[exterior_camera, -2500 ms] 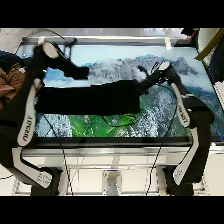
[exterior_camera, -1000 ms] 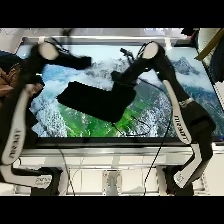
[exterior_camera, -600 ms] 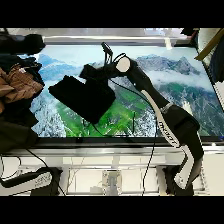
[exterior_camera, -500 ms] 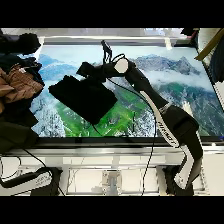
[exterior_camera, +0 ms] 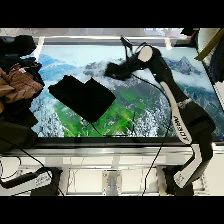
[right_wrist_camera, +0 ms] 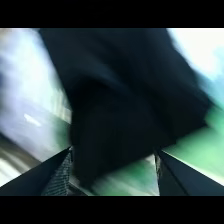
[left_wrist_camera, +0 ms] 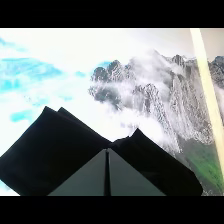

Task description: Fold the clothes and pants, and hang the long-sleeved shirts on hangers.

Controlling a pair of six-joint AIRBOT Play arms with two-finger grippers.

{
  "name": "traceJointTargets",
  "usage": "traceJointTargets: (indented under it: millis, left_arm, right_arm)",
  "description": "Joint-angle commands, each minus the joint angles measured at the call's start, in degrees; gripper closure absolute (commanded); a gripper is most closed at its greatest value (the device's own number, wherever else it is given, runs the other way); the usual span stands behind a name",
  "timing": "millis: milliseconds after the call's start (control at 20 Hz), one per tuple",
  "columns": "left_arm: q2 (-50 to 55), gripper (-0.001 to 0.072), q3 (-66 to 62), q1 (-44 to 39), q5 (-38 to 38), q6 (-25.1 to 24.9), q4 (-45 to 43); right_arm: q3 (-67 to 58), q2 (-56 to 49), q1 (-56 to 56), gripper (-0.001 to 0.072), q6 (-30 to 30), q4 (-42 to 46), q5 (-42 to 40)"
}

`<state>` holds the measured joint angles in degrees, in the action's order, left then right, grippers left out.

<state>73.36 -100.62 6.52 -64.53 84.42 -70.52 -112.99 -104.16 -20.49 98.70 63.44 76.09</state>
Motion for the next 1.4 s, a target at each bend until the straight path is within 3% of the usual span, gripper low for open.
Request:
traceJointTargets:
  millis: [0,150,200,300,500,550,600,800,1050,1100,1200,1250,1300,1350]
  left_arm:
    - [0.0,0.0699,0.0,0.1,-0.7,0.0,-0.5]
    - [0.0,0.0699,0.0,0.1,-1.6,0.0,-0.9]
    - [0.0,0.0699,0.0,0.1,-1.6,0.0,-0.9]
    - [0.0,0.0699,0.0,0.1,-1.7,0.0,-0.9]
    - [0.0,0.0699,0.0,0.1,-1.7,0.0,-0.9]
    - [0.0,0.0698,0.0,0.1,-1.8,0.0,-0.9]
    - [0.0,0.0699,0.0,0.1,-1.8,0.0,-0.8]
    - [0.0,0.0699,0.0,0.1,-2.8,0.0,-0.9]
    - [0.0,0.0699,0.0,0.1,-2.9,0.0,-0.9]
    - [0.0,0.0699,0.0,0.1,-2.9,0.0,-0.9]
    - [0.0,0.0699,0.0,0.1,-2.8,0.0,-0.9]
    - [0.0,0.0699,0.0,0.1,-2.8,0.0,-0.9]
    - [0.0,0.0699,0.0,0.1,-2.8,0.0,-0.9]
    - [0.0,0.0699,0.0,0.1,-2.9,0.0,-0.9]
  right_arm:
    - [8.5,1.0,3.5,0.0168,-0.4,6.7,8.0]
    - [22.6,1.0,2.9,0.0185,-0.3,-5.3,-7.5]
    - [27.4,1.0,2.7,0.0265,-0.3,-11.4,-13.4]
    - [36.5,0.9,2.1,0.0287,-1.0,-24.4,-23.3]
    - [43.6,-1.2,-0.1,0.0265,-19.2,-52.6,-26.1]
    - [43.6,-1.9,-0.8,0.0110,-20.0,-54.7,-26.6]
    - [43.6,-2.4,-1.4,0.0018,-19.8,-55.3,-27.3]
    - [43.6,-3.5,-4.5,0.0023,-18.3,-56.9,-32.8]
    - [43.1,-4.2,-9.3,0.0038,-18.3,-64.8,-43.9]
    - [42.9,-4.2,-9.7,0.0123,-18.3,-65.5,-45.2]
    - [42.1,-4.2,-9.9,0.0430,-18.4,-66.2,-46.6]
    - [41.4,-4.2,-9.7,0.0491,-18.5,-66.2,-47.6]
    - [40.4,-4.2,-9.2,0.0644,-19.4,-66.1,-47.9]
    - [39.2,-4.2,-8.4,0.0689,-21.0,-66.1,-47.3]
